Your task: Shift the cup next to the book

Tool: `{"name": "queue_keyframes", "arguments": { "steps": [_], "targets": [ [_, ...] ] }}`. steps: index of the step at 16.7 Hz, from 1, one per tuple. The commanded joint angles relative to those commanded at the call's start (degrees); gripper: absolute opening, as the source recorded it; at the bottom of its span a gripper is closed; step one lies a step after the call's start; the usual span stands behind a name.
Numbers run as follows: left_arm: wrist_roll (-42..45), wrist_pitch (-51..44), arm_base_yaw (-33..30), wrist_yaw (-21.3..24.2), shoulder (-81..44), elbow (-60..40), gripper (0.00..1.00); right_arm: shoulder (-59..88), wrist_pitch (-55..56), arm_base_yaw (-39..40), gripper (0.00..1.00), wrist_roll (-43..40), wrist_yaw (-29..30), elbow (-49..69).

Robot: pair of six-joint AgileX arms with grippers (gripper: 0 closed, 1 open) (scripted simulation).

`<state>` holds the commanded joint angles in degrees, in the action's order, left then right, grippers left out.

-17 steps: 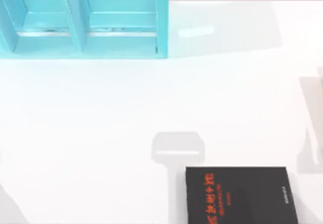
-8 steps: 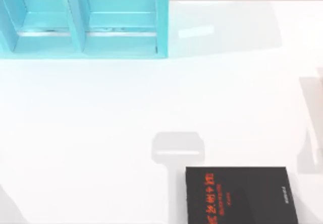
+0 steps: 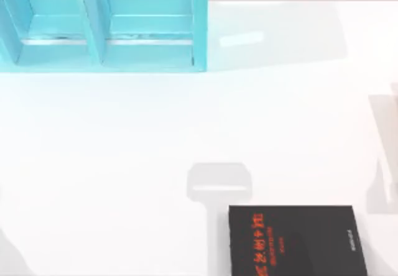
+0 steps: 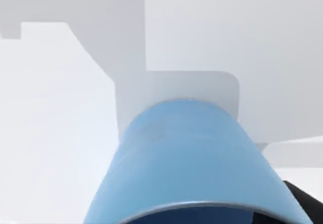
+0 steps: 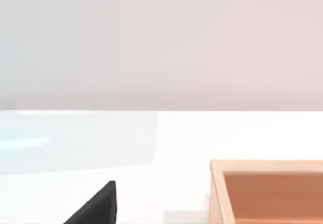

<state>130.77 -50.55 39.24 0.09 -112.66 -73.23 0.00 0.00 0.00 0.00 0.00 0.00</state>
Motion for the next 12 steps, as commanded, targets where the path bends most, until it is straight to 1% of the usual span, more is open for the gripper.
{"name": "queue_keyframes", "arguments": {
  "steps": [5, 12],
  "targets": [
    [0.1, -0.2, -0.1, 0.0, 0.2, -0.2, 0.0, 0.0, 0.0, 0.0, 1.0, 0.0, 0.0, 0.0],
    [0.1, -7.5, -0.1, 0.0, 2.4, -4.6, 0.0, 0.0, 0.0, 0.0, 1.0, 0.0, 0.0, 0.0]
  ]
}}
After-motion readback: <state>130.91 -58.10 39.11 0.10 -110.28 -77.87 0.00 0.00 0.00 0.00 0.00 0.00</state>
